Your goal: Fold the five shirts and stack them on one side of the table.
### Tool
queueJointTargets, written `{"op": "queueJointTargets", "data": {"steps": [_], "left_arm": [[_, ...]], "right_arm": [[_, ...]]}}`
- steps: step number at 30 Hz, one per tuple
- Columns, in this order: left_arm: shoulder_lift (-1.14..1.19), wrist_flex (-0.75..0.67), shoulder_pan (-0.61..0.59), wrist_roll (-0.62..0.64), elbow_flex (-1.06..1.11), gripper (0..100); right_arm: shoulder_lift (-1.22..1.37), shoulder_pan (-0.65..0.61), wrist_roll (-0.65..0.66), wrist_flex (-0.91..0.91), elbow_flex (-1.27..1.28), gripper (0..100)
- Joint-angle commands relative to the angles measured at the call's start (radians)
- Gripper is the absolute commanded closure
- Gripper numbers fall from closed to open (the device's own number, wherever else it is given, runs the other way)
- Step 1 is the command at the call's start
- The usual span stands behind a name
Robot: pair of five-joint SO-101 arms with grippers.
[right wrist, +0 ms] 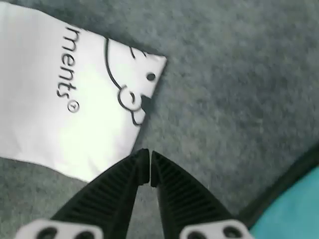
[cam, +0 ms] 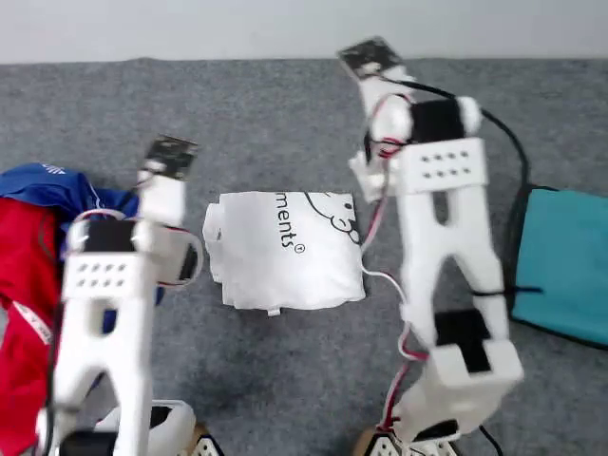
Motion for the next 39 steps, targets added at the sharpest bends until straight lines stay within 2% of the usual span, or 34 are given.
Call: {"op": "queueJointTargets", "data": {"steps": [1, 7, 12, 14, 17, 25, 30, 39], "left_arm": [[0.192, -0.025, 0.02, 0.035, -0.093, 93], [0.404, 0.048, 0.025, 0.038, -0.349, 93], [0.482, 0.123, 0.026, 0.038, -0.532, 85], [0.505, 0.15, 0.028, 0.038, -0.582, 82], [0.557, 0.164, 0.04, 0.038, -0.621, 81], [0.675, 0.107, 0.129, 0.038, -0.627, 80], [0.684, 0.046, 0.129, 0.038, -0.627, 81], [0.686, 0.043, 0.13, 0.038, -0.621, 81]], "right_arm": [[-0.188, 0.082, -0.011, 0.041, 0.115, 97.4], [-0.412, 0.257, -0.011, 0.039, 0.358, 97.4], [-0.575, 0.398, -0.006, 0.039, 0.535, 97.3], [-0.631, 0.43, 0.034, 0.039, 0.6, 97.3], [-0.713, 0.452, 0.078, 0.038, 0.683, 97.3], [-0.829, 0.45, 0.077, 0.038, 0.753, 97.3], [-0.834, 0.45, 0.077, 0.038, 0.753, 97.3], [-0.834, 0.45, 0.077, 0.038, 0.753, 97.3]]}}
